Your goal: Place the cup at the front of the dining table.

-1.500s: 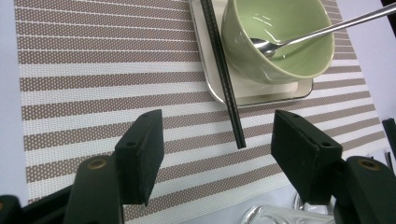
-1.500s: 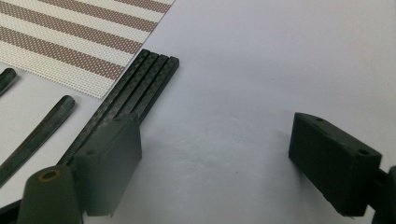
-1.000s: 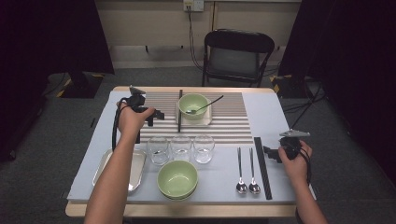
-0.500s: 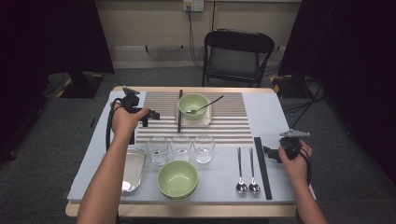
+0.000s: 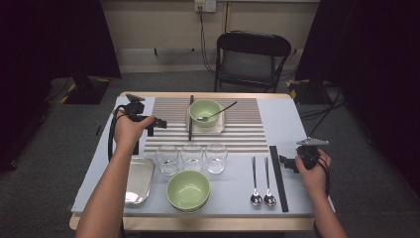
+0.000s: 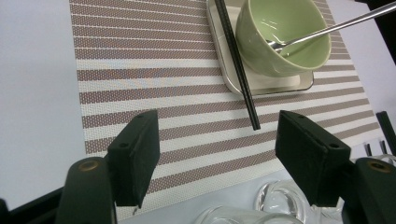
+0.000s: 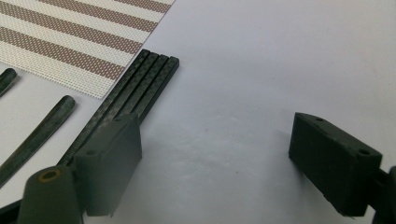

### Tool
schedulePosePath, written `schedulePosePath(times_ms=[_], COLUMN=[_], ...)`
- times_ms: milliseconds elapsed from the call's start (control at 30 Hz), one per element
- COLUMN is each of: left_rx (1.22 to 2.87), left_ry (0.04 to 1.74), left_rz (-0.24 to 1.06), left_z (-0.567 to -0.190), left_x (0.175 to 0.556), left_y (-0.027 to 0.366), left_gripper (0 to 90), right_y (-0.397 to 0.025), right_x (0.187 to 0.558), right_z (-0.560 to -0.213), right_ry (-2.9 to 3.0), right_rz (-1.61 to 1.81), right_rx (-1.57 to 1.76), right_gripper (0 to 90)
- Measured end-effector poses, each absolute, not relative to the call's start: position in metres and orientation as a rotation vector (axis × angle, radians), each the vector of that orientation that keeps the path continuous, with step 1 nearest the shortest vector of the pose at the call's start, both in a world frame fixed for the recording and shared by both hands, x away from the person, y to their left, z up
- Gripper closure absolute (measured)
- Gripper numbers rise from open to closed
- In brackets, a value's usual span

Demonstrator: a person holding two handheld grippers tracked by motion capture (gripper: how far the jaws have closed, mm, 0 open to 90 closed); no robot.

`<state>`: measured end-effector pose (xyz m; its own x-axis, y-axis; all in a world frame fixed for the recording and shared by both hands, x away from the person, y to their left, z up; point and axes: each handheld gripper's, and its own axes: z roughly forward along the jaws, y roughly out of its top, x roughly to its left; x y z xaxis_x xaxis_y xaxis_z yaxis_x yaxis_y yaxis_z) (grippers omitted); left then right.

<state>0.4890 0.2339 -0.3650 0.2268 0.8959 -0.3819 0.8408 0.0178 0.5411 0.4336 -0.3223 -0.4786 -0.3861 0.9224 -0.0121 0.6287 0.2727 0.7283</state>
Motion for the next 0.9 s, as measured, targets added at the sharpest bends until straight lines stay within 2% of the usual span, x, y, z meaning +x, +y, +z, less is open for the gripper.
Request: schedulePosePath(times_ms=[900], left_rx=[1.808], left_ry=[1.613], left_rz=[0.074], left_z=[-0.371], left_x=[0.477], left_y=[0.247], left_gripper=[30.5], right_y=[-0.322], right_x=[0.434], right_z=[-0.479], right_ry=[2.112], right_rz=[0.902], right_rx=[1.398], right_gripper=[16.4])
